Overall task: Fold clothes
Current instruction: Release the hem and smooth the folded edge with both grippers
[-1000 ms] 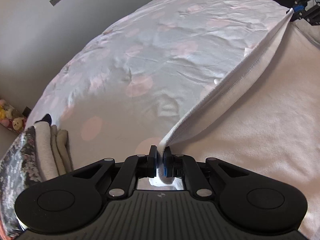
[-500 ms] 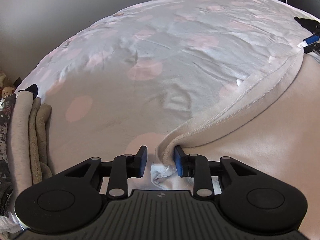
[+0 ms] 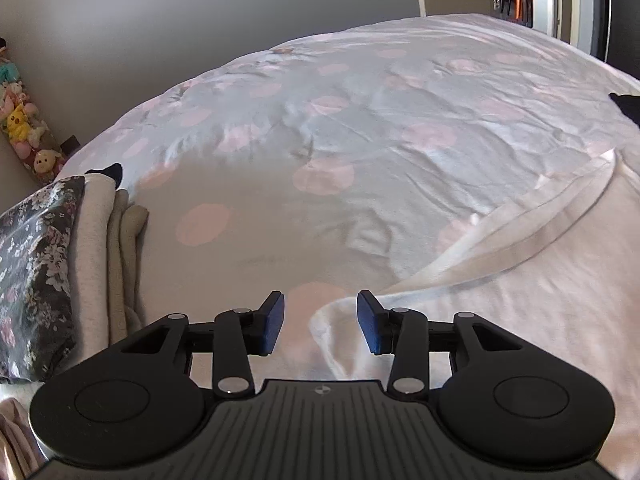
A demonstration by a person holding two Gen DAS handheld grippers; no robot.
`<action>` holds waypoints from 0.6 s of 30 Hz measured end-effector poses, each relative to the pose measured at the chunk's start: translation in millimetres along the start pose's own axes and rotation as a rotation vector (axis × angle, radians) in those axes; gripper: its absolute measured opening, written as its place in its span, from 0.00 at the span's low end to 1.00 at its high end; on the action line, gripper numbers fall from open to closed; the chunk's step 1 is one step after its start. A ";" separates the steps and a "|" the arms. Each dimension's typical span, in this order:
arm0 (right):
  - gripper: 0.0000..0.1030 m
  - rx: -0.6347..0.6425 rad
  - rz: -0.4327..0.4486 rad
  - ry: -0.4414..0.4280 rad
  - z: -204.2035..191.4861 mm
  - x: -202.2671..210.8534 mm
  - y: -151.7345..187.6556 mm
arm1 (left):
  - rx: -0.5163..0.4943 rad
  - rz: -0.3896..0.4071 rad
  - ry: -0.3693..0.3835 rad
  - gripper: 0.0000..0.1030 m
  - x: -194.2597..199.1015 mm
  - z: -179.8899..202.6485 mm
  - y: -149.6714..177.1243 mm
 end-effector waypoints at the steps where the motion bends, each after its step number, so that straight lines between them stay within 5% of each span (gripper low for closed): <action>1: 0.16 0.002 0.002 -0.028 -9.2 4.9 3.3 | -0.006 0.003 0.025 0.35 1.0 10.7 2.2; 9: 0.13 0.006 -0.028 -0.146 -79.1 -1.3 21.7 | 0.042 0.023 0.181 0.29 -39.0 76.3 19.0; 18: 0.13 0.010 0.021 -0.155 -111.7 -40.1 4.9 | 0.136 0.098 0.213 0.29 -84.6 74.6 -1.1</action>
Point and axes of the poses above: each gripper's, at about its wrist camera, not at the fingertips, and x roughly against the way its jaws point, z to its right, y to its underside, the point moved 7 cm from there along -x, roughly the way its jaws point, and after that the axes turned 15 degrees about y, right-handed, at the moved point
